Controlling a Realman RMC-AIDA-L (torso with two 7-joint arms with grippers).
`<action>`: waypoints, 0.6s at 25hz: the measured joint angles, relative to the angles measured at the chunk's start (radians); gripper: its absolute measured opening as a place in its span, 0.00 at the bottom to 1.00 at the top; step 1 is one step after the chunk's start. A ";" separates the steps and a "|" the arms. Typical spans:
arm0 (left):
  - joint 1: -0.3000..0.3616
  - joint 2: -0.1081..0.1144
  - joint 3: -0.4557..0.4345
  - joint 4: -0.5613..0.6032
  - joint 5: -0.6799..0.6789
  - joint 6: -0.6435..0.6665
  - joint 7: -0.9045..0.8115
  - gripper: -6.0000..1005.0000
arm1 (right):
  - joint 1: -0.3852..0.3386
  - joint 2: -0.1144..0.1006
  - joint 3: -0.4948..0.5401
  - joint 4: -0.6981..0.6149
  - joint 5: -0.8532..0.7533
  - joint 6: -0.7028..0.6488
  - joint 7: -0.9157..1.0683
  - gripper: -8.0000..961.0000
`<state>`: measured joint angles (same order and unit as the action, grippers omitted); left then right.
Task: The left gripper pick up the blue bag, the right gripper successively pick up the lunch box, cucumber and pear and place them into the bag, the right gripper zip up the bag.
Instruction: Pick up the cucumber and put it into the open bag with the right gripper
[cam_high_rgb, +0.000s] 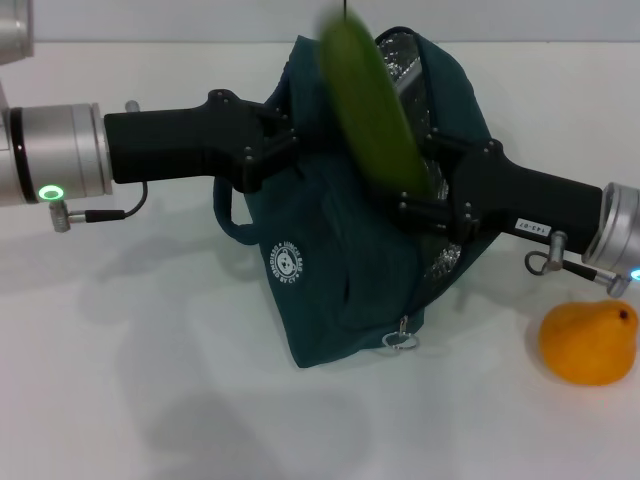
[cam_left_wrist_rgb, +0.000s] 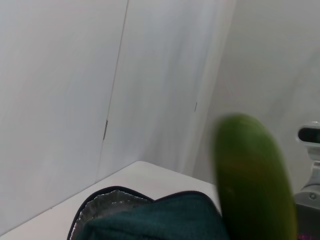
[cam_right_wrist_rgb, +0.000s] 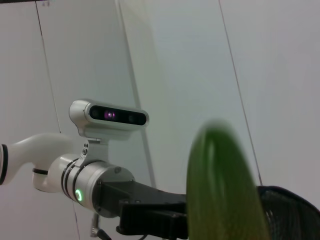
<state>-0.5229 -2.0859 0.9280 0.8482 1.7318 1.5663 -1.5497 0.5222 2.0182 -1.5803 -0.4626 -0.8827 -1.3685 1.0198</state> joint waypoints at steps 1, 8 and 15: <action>0.000 0.000 0.000 0.000 0.000 0.000 -0.001 0.12 | 0.002 -0.001 -0.001 -0.001 -0.001 0.003 0.001 0.74; -0.001 0.003 -0.001 0.003 0.000 -0.001 -0.005 0.12 | 0.007 -0.005 0.003 -0.005 0.001 0.000 0.002 0.74; -0.002 0.004 -0.002 0.007 0.002 -0.003 -0.006 0.12 | -0.028 -0.002 0.062 -0.051 0.009 -0.045 0.000 0.84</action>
<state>-0.5247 -2.0820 0.9264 0.8551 1.7341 1.5632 -1.5553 0.4943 2.0160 -1.5179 -0.5138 -0.8738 -1.4132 1.0202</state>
